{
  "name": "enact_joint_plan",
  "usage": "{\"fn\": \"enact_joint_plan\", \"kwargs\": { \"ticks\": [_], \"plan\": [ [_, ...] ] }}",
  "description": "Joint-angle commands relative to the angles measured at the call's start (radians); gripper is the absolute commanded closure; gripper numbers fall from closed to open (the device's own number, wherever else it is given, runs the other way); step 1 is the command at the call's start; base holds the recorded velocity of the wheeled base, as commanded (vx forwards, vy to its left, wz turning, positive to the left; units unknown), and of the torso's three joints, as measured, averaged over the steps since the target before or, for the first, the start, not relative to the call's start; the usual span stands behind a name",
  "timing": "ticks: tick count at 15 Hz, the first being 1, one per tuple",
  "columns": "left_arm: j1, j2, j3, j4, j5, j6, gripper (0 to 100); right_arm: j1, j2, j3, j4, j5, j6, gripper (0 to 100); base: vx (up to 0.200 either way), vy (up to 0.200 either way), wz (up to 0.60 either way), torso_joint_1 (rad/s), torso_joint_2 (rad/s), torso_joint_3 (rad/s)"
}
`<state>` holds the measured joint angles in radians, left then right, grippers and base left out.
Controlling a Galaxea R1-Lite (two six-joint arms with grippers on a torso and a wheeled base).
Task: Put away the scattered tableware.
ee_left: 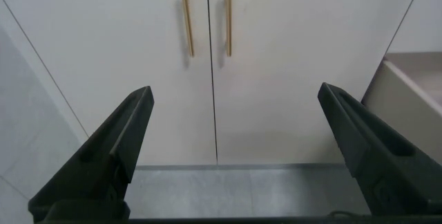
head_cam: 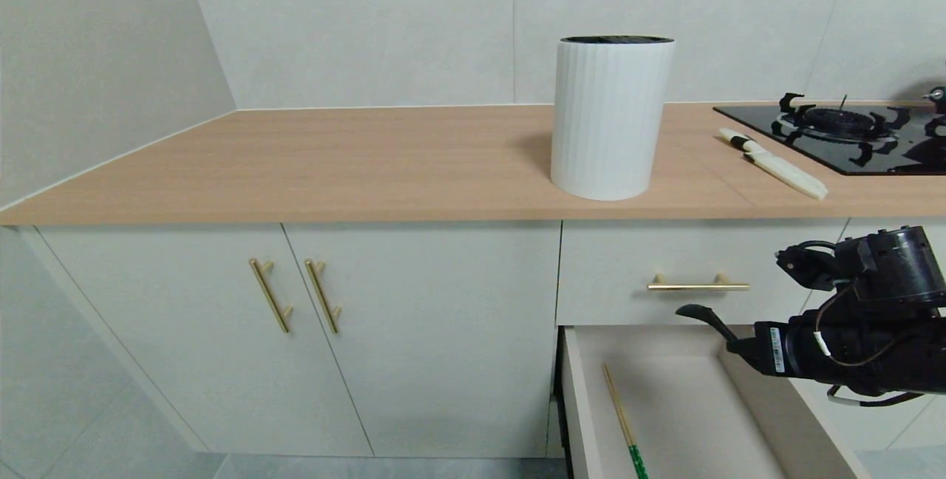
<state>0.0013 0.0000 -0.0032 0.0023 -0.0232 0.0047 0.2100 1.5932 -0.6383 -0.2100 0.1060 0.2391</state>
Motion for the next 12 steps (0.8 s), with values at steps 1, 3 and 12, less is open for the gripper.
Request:
{"fn": "enact_joint_plan", "kwargs": {
  "ticks": [1, 3, 12],
  "plan": [
    [0.0, 0.0, 0.0, -0.001, 0.0, 0.0, 0, 0.0, 0.011, 0.002, 0.0, 0.0, 0.0, 100, 0.0, 0.0, 0.0, -0.134, 0.46, 0.315],
    [0.0, 0.0, 0.0, -0.001, 0.0, 0.0, 0, 0.0, 0.022, 0.002, -0.002, 0.0, 0.0, 100, 0.0, 0.0, 0.0, -0.122, 0.45, 0.327],
    [0.0, 0.0, 0.0, -0.001, 0.0, 0.0, 0, 0.0, 0.071, 0.039, -0.08, 0.001, -0.001, 100, 0.0, 0.0, 0.0, -0.034, 0.17, 0.126]
  ]
}}
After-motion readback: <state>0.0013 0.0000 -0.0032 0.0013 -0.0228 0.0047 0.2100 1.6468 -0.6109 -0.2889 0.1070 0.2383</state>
